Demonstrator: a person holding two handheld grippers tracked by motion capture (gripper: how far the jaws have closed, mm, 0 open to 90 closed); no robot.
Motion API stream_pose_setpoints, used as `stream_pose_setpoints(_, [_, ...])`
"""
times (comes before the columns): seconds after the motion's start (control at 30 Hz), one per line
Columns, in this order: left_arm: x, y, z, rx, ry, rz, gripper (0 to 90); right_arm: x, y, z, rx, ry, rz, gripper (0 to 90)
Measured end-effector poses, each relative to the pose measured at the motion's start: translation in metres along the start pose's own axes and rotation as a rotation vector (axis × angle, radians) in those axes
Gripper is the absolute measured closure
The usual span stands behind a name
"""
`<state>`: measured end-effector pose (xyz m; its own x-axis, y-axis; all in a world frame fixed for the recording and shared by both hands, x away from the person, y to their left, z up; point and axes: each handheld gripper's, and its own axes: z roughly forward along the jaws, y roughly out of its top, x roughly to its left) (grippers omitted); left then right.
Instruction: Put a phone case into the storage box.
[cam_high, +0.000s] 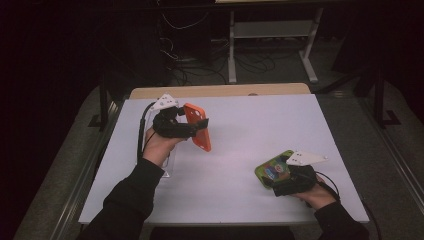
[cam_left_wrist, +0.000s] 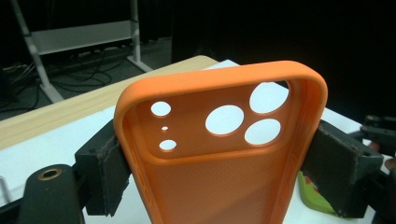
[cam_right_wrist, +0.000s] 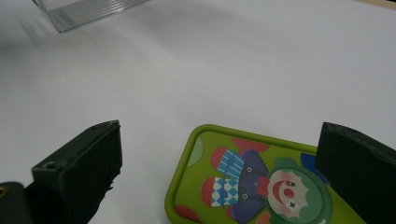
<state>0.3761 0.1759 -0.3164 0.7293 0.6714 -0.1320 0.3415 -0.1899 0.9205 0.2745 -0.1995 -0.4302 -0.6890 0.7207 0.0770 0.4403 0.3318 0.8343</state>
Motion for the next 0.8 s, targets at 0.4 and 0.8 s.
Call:
stream_pose_setpoints(0.4, [0.029, 0.019, -0.004, 0.004, 0.141, 0.026, 16.1, 0.001, 0.000, 0.000, 0.008, -0.002, -0.004, 0.0])
stream_pose_setpoints(0.8, [0.062, 0.037, -0.002, -0.006, 0.297, 0.009, 16.2, 0.001, 0.000, 0.000, 0.005, 0.004, -0.006, 0.0])
